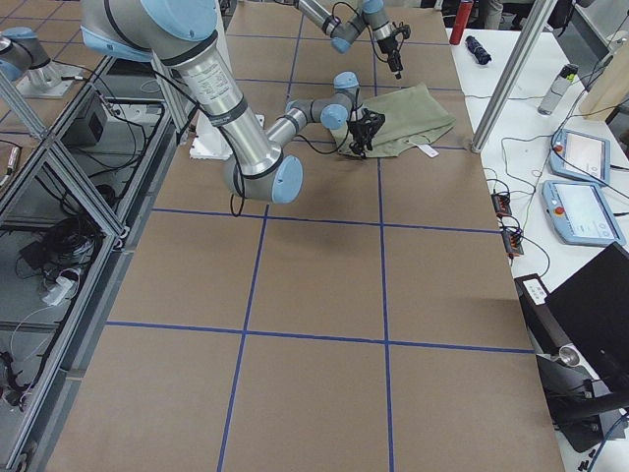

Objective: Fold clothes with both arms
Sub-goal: 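Grasp the shirt's collar corner with the right gripper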

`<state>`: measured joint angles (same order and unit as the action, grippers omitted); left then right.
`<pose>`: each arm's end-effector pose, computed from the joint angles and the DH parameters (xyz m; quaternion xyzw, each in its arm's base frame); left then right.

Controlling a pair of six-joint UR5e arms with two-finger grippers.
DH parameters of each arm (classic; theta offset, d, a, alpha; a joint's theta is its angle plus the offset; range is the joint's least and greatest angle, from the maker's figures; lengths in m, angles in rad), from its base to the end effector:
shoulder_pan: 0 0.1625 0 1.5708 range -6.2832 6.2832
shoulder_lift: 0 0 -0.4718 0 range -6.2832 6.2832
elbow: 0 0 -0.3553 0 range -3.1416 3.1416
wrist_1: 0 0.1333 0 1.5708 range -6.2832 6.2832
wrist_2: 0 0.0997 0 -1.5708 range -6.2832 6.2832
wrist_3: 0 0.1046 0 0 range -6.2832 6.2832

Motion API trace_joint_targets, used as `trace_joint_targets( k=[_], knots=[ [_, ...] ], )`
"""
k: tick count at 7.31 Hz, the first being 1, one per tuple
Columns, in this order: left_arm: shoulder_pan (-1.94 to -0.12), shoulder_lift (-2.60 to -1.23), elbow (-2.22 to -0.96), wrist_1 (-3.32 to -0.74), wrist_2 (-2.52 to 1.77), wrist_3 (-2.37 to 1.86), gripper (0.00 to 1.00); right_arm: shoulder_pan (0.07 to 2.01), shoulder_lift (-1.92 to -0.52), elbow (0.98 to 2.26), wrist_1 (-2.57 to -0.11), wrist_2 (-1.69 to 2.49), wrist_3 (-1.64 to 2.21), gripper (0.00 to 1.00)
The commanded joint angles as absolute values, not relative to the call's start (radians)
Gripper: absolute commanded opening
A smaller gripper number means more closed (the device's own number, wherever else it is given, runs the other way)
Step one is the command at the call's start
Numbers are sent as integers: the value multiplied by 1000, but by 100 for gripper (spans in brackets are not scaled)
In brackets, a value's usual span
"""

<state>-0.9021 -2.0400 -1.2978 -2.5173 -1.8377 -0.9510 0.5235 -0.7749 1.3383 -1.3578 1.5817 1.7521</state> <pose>0.3479 -0.6109 0.4652 0.2886 0.4653 -0.0460 0.8355 -0.6111 -0.5053 0.3076 0.0595 -0.3738 0.3175 0.8694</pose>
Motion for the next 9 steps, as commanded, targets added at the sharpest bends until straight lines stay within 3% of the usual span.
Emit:
trace_joint_targets(
  k=[1,5,6,7,9],
  knots=[
    [-902,-2040,-1298,-2517,-1838,-951,100,522,-776,1339,-1358,1580,1753,55],
    [-902,-2040,-1301,-2517,-1838,-951,100,508,-781,1341,-1356,1578,1759,55],
    [-900,-2039,-1301,-2517,-1838,-951,100,508,-776,1341,-1356,1578,1761,38],
    [-900,-2039,-1299,-2517,-1836,-965,100,508,-775,1344,-1356,1578,1766,0],
    [-899,-2039,-1301,-2517,-1836,-994,100,509,-787,1368,-1358,1580,1764,0]
  ],
)
